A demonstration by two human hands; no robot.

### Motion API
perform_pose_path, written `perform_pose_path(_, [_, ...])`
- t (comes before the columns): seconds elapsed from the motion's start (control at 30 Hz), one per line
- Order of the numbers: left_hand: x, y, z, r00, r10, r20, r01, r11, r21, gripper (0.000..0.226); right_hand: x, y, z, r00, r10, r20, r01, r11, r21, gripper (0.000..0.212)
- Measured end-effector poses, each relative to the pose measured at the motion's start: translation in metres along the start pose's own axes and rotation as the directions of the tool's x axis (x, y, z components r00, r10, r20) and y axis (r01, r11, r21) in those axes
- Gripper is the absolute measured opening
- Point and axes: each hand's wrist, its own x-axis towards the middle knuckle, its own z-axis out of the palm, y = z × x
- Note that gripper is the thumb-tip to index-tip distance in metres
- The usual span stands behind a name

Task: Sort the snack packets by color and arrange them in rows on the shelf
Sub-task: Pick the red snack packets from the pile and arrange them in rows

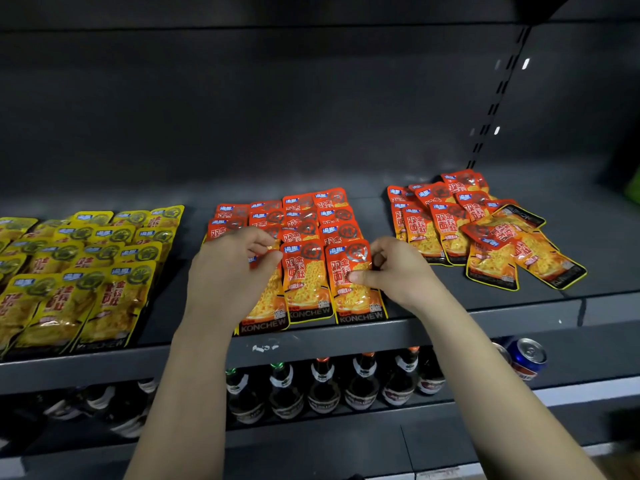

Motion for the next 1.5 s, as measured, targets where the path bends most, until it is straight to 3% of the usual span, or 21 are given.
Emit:
perform_pose_path(0.13, [-0.001,-0.001,0.0,1.0,-0.004,0.004,0.004,1.0,-0.002,0.011,-0.001,-0.004,-0.001,1.0,0.015,-0.023,-0.016,0.999,-0.047,0.048])
perform_pose_path(0.27, [0.0,-0.005,-0.003,1.0,-0.004,0.016,0.004,1.0,0.004,0.011,-0.004,-0.005,-0.001,0.998,0.029,-0.06,-0.028,0.999,0.017,0.062])
perform_pose_path(0.5, [0.01,0.002,0.0,0.995,0.036,0.098,-0.032,0.999,-0.041,0.013,-0.007,-0.003,-0.016,0.996,0.032,-0.085,-0.018,0.987,0.159,0.036])
perform_pose_path(0.63, [0.021,0.029,0.016,0.98,0.086,0.18,-0.077,0.995,-0.056,0.018,-0.001,0.008,-0.046,0.984,-0.042,-0.175,0.046,0.999,0.016,0.024])
perform_pose_path(0.83, [0.048,0.082,0.057,0.95,0.15,0.275,-0.145,0.989,-0.04,0.025,0.012,0.032,-0.098,0.967,-0.039,-0.25,-0.001,0.987,-0.16,0.018])
perform_pose_path(1.0, [0.068,0.124,0.096,0.9,0.073,0.429,-0.01,0.989,-0.147,0.024,0.015,0.05,-0.13,0.966,-0.061,-0.253,0.015,0.983,-0.181,0.016])
perform_pose_path(1.07, [0.074,0.133,0.113,0.884,0.022,0.467,0.027,0.995,-0.096,0.034,0.016,0.059,-0.138,0.967,-0.073,-0.246,0.024,0.98,-0.197,0.016])
perform_pose_path(1.17, [0.082,0.141,0.133,0.883,-0.055,0.467,0.025,0.997,0.071,0.049,0.018,0.068,-0.148,0.969,-0.081,-0.234,0.035,0.98,-0.194,0.016])
perform_pose_path(1.27, [0.084,0.148,0.144,0.873,-0.117,0.473,0.039,0.984,0.173,0.042,0.02,0.074,-0.156,0.97,-0.102,-0.219,0.068,0.985,-0.16,0.015])
perform_pose_path(1.37, [0.082,0.153,0.152,0.861,-0.17,0.48,0.088,0.978,0.19,0.043,0.021,0.081,-0.163,0.967,-0.143,-0.212,0.111,0.981,-0.157,0.014])
perform_pose_path(1.5, [0.079,0.159,0.158,0.859,-0.249,0.448,0.191,0.967,0.17,0.061,0.019,0.087,-0.167,0.964,-0.166,-0.206,0.138,0.98,-0.146,0.014])
